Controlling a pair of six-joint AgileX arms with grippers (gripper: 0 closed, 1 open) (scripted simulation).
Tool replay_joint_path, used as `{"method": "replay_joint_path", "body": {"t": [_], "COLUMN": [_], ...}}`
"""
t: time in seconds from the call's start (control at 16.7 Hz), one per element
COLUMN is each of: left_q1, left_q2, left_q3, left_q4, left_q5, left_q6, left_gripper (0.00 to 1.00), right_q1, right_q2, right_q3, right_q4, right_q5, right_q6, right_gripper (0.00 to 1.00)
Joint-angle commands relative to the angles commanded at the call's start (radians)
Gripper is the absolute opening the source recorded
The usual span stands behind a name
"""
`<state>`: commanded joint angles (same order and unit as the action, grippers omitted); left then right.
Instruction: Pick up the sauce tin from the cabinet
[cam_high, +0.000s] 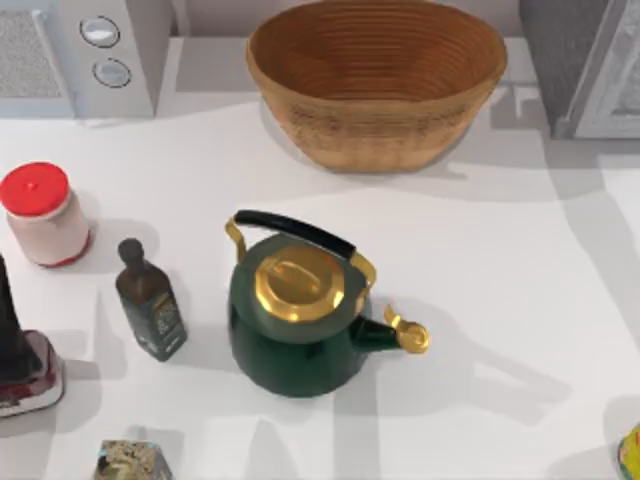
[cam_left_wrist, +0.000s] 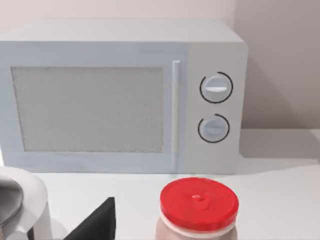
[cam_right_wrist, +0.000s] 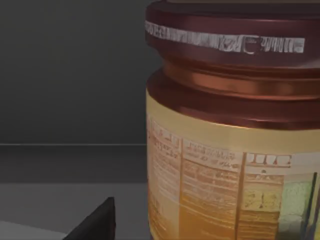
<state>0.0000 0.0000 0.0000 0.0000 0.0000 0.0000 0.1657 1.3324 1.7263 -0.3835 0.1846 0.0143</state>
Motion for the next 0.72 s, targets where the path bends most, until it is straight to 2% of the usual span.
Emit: {"method": "replay_joint_path", "body": {"t": [0.72], "left_q1": [0.0], "left_q2": [0.0], "left_q3": [0.0], "left_q4": [0.0], "left_q5": [0.0], "left_q6": [0.0], "left_gripper": [1.0], "right_q1": [-0.042], "right_q2": [0.212], "right_q3": [0.175], "right_q4": [0.034], "right_q5": [-0.035], "right_q6": [0.001], "right_gripper": [1.0]}}
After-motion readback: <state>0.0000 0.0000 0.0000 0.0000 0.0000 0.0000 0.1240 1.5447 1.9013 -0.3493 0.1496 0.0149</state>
